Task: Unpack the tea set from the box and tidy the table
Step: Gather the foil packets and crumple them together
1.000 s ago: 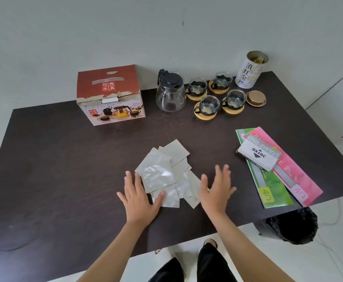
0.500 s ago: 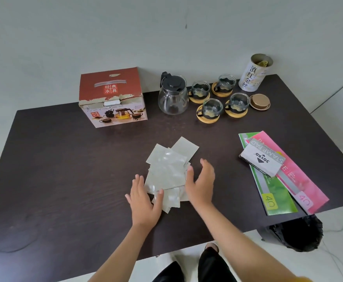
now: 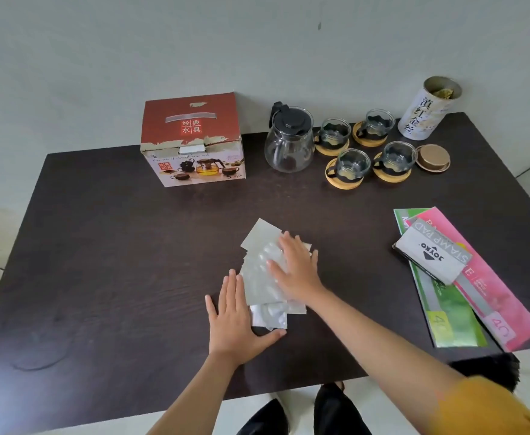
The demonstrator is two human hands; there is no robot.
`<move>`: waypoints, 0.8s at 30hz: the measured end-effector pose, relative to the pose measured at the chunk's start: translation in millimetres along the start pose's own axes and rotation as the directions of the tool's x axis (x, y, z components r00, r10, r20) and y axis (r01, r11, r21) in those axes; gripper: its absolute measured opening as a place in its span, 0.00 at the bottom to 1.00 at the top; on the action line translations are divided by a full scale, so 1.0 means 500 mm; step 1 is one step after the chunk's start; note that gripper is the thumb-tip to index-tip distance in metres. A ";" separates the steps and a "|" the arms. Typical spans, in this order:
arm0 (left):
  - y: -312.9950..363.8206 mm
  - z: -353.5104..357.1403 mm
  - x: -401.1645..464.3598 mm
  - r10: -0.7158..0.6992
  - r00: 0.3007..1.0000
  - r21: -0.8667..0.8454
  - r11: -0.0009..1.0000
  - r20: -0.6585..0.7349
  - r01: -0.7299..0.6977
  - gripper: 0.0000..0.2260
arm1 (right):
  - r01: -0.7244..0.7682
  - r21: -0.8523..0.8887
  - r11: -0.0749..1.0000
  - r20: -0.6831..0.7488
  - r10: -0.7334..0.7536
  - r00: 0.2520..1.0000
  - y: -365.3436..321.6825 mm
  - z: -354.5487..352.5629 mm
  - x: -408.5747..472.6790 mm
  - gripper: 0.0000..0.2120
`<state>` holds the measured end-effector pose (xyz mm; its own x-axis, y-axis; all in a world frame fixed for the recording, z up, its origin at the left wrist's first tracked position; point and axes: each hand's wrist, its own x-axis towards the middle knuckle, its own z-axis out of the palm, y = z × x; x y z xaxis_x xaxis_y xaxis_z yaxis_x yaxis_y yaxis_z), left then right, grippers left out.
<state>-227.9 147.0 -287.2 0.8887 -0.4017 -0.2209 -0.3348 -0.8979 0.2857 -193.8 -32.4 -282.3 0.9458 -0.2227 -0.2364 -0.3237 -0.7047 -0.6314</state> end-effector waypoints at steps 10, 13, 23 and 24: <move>0.001 0.001 0.003 -0.022 1.000 -0.026 0.999 -0.009 0.021 0.59 | 0.158 -0.109 0.981 -0.219 -0.179 0.959 -0.015 -0.029 0.021 0.32; 0.002 -0.001 0.003 -0.031 0.999 -0.027 0.999 -0.015 0.031 0.59 | 0.164 -0.193 0.967 0.034 -0.160 0.986 -0.045 -0.044 0.093 0.36; -0.003 -0.003 0.001 -0.010 1.000 -0.074 0.997 0.007 0.011 0.59 | 0.133 0.041 0.990 0.133 -0.137 0.982 -0.006 -0.019 -0.071 0.30; -0.002 -0.004 0.001 -0.003 1.000 -0.078 0.997 0.005 0.004 0.59 | 0.107 0.043 0.993 0.036 -0.108 0.993 0.010 -0.022 -0.093 0.32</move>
<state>-226.4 148.2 -285.8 0.8882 -0.3995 -0.2270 -0.3060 -0.8828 0.3564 -239.0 -32.9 -266.6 0.9737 -0.1207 -0.1933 -0.2219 -0.6951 -0.6838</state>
